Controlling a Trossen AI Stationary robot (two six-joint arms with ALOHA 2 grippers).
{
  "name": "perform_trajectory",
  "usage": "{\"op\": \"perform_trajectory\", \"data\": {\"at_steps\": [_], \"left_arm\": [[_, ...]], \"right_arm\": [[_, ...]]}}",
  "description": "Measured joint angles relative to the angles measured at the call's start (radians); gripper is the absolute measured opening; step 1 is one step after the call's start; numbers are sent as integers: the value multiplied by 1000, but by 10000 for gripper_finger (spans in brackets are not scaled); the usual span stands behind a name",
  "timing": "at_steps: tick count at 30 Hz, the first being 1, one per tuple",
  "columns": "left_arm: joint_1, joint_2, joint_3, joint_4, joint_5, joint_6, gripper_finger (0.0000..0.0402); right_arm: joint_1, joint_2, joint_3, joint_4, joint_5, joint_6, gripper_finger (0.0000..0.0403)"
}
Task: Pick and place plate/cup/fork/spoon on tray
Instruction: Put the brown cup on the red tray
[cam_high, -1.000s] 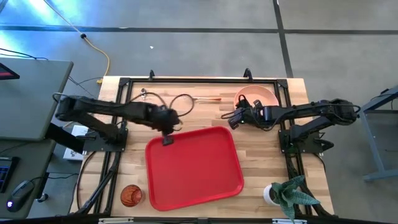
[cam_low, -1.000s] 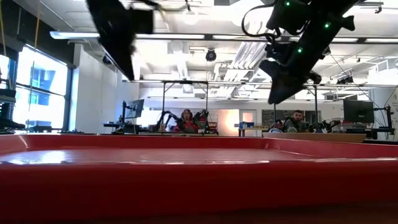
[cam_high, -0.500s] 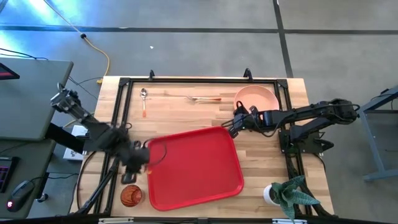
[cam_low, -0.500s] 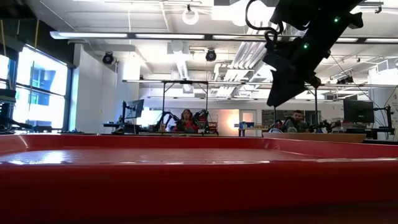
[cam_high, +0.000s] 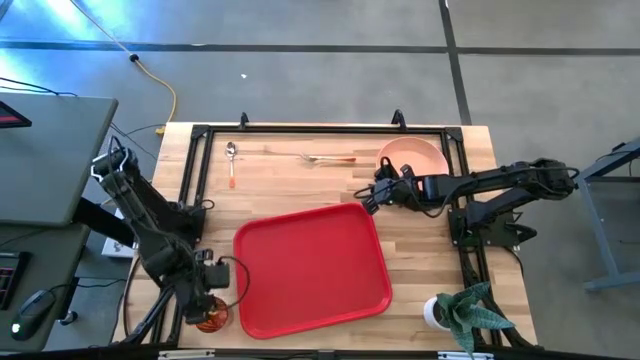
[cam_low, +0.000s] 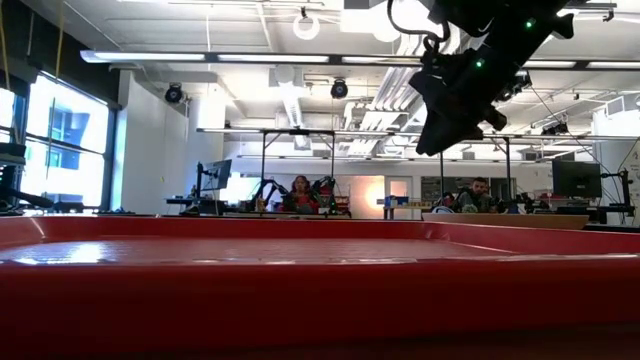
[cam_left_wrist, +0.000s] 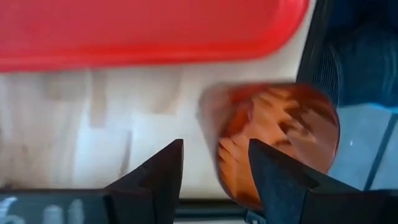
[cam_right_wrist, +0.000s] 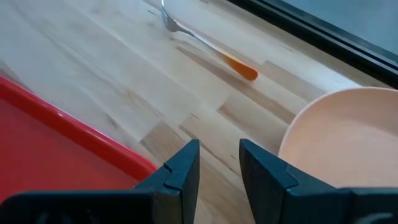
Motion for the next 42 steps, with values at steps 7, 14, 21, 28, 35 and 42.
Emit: {"op": "perform_trajectory", "data": {"at_steps": [7,14,21,28,35,42], "left_arm": [[-38,59,0,11,6,17,177],[-31,134,0,5,-43,117,160],[-13,128,0,-41,-35,156,84],[94,15,0,-122,-14,195,12],[230,-172,1,-225,7,246,5],[409,-223,2,-171,-216,444,4]], "right_arm": [[0,0,0,35,-4,0,106],[0,0,0,38,-12,1,106],[0,0,1,51,7,0,106],[0,0,1,49,5,-3,106],[0,0,1,-25,4,-4,106],[0,0,1,-91,28,0,106]]}}
